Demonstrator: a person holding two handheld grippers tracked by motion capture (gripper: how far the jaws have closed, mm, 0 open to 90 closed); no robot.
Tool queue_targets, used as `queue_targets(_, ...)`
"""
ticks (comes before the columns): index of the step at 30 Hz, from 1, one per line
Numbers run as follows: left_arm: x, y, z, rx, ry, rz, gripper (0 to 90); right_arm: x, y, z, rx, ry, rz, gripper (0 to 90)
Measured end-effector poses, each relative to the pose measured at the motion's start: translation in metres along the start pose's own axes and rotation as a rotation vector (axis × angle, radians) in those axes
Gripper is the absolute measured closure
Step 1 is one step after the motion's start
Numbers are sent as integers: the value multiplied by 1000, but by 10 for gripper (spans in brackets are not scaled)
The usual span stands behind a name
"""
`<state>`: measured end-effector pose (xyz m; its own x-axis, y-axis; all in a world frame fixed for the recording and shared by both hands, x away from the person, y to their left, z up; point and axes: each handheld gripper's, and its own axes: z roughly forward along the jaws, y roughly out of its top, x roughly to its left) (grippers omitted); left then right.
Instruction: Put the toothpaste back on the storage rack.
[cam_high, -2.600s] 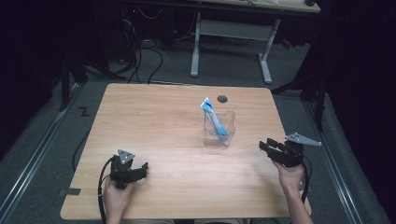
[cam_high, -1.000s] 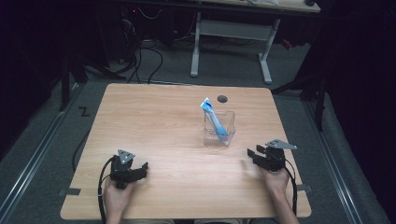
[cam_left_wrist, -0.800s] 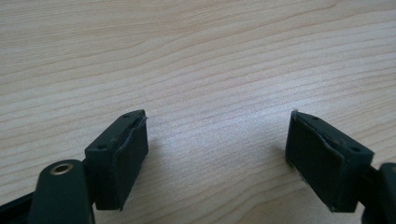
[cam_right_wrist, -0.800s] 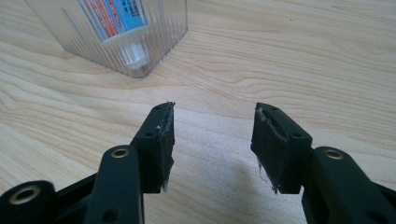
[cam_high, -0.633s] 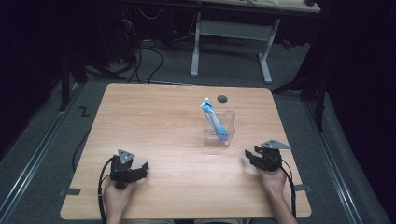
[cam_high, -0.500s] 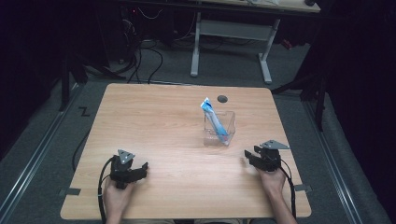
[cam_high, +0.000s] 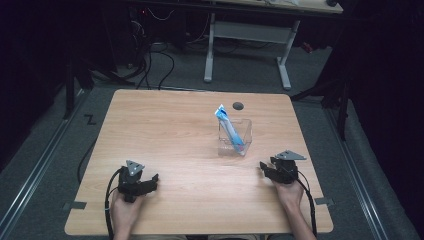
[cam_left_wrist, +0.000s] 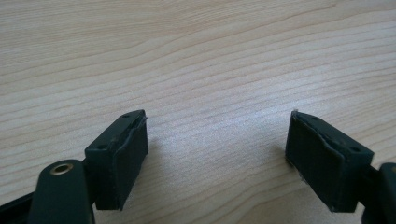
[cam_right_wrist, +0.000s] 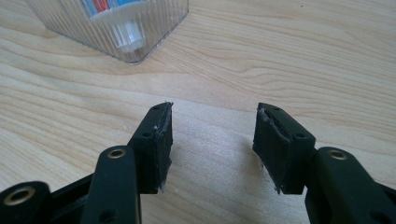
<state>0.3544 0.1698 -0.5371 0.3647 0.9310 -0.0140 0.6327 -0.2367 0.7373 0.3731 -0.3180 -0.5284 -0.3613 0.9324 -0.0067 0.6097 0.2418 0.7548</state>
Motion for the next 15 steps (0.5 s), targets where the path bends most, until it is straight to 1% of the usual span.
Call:
queue_targets(7,0,0,0,0,0,0,215,4,1,3,8,-7,-19,463)
queue_targets(11,0,0,0,1,0,1,215,6,2,5,27,-16,-37,447)
queue_targets(15,0,0,0,1,0,1,215,5,2,5,32,-11,-33,427)
